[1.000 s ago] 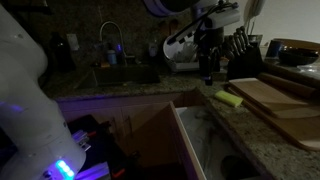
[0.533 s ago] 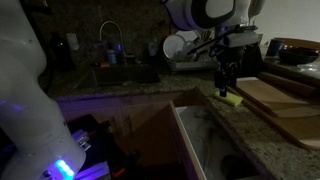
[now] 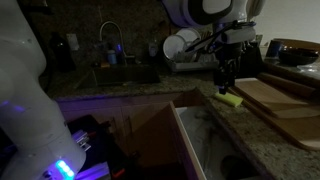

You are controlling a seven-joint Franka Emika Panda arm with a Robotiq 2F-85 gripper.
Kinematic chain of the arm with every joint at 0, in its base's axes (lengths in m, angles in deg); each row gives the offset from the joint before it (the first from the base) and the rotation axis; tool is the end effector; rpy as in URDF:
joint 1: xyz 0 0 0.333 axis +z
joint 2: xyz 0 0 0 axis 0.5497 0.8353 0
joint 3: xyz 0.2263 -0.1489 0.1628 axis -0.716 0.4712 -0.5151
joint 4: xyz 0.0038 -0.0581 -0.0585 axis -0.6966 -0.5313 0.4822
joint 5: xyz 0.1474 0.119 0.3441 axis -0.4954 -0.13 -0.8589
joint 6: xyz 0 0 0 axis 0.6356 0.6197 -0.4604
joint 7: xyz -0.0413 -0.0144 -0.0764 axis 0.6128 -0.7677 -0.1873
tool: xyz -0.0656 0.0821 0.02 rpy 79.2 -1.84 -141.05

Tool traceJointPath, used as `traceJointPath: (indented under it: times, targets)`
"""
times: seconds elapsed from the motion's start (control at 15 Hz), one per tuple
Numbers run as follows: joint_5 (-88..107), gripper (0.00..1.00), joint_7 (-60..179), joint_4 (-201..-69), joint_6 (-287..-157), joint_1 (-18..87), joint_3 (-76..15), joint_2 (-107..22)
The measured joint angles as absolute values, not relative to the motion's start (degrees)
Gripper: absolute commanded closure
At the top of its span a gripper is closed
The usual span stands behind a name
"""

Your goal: Put the sponge in the open drawer

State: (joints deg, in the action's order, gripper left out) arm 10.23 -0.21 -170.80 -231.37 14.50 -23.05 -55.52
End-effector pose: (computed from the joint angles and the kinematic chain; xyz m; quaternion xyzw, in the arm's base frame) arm 0.4784 -0.2753 0.3645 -0.6958 0.7097 -0.1102 0.0035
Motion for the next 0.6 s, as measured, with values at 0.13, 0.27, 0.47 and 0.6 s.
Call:
traceJointPath:
  times: [0.13,0.27,0.47,0.6]
  targets:
    - [10.24,0.00,-0.43,-170.82,-231.37,15.20,-21.89,-55.18]
    - [9.68,0.00,-1.50,-170.43,-233.06,15.50,-20.81,-53.88]
    - [7.19,0.00,-2.49,-168.10,-236.81,16.98,-20.60,-51.17]
    - [2.64,0.00,0.01,-165.85,-237.58,18.63,-21.43,-49.97]
